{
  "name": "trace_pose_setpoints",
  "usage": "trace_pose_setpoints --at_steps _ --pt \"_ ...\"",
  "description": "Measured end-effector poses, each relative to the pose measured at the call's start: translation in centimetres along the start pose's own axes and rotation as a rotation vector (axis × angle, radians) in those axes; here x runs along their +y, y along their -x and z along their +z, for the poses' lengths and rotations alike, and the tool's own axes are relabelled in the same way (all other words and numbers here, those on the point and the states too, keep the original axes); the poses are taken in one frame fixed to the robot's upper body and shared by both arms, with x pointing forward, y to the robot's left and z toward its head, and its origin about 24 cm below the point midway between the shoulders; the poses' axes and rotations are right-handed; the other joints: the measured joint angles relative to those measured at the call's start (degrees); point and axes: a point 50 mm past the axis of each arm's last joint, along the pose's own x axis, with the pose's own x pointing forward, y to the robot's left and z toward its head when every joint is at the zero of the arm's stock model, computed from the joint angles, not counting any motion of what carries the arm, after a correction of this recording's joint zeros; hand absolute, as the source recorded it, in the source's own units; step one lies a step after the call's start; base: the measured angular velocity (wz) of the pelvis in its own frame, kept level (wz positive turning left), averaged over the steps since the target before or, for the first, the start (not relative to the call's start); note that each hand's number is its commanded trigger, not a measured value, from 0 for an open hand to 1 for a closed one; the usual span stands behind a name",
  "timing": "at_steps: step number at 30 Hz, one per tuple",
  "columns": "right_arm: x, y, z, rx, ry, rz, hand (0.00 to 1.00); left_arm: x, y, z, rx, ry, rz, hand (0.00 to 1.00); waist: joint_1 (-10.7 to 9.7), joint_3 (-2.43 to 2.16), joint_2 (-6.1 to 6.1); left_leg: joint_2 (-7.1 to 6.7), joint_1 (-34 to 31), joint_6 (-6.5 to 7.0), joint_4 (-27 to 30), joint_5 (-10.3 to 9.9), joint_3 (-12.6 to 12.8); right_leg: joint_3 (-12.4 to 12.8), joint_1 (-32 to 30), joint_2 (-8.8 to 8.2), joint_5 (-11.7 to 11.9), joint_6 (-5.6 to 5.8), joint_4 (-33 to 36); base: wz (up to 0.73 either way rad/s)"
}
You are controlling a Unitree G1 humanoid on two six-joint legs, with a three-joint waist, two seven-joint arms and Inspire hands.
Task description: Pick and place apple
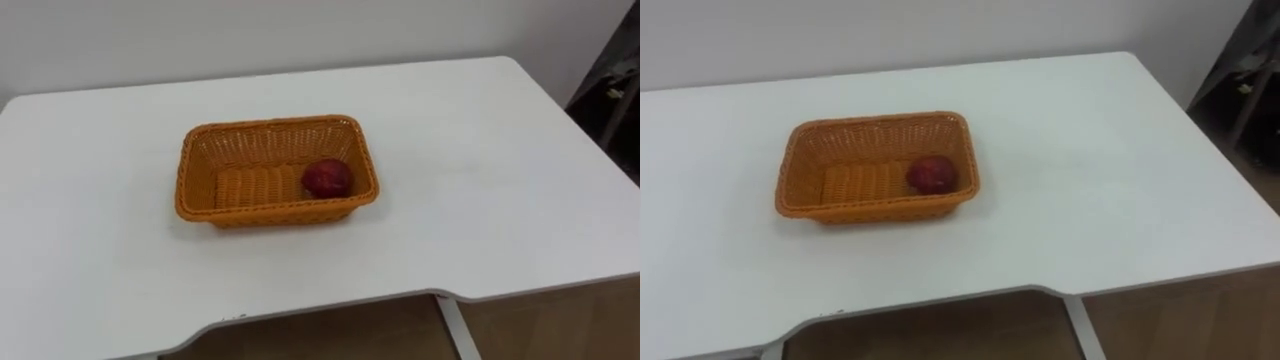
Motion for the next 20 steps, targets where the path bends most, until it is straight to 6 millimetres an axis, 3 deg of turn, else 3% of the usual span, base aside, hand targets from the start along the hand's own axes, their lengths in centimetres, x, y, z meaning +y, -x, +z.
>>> trace_pose_setpoints --at_steps 5,9,20 --pt "1.5 0.5 -1.8 0.042 0.135 0.162 0.00 -0.6 0.0 0.3 0.006 -0.001 -0.013 0.00 1.47 0.01 0.33 -0.03 0.01 0.05 0.02 -0.01 0.05 0.32 0.04 0.12 0.05 0.05 -0.12 0.00" --pt "3.1 1.1 -2.8 0.059 0.246 0.307 0.00 -1.7 0.0 0.8 0.010 0.007 -0.041 0.00 2.54 0.11 1.35 0.02 0.03 0.02 -0.16 -0.03 -0.01 0.33 0.05 0.19 0.05 0.04 -0.15 0.00" --pt "5.2 1.9 -2.7 -0.011 0.629 0.482 0.00 -2.9 0.1 0.9 0.027 -0.078 -0.093 0.00 3.17 0.26 2.16 0.01 -0.14 0.07 -0.15 -0.30 -0.22 0.10 0.12 0.17 0.00 0.09 -0.10 0.00"
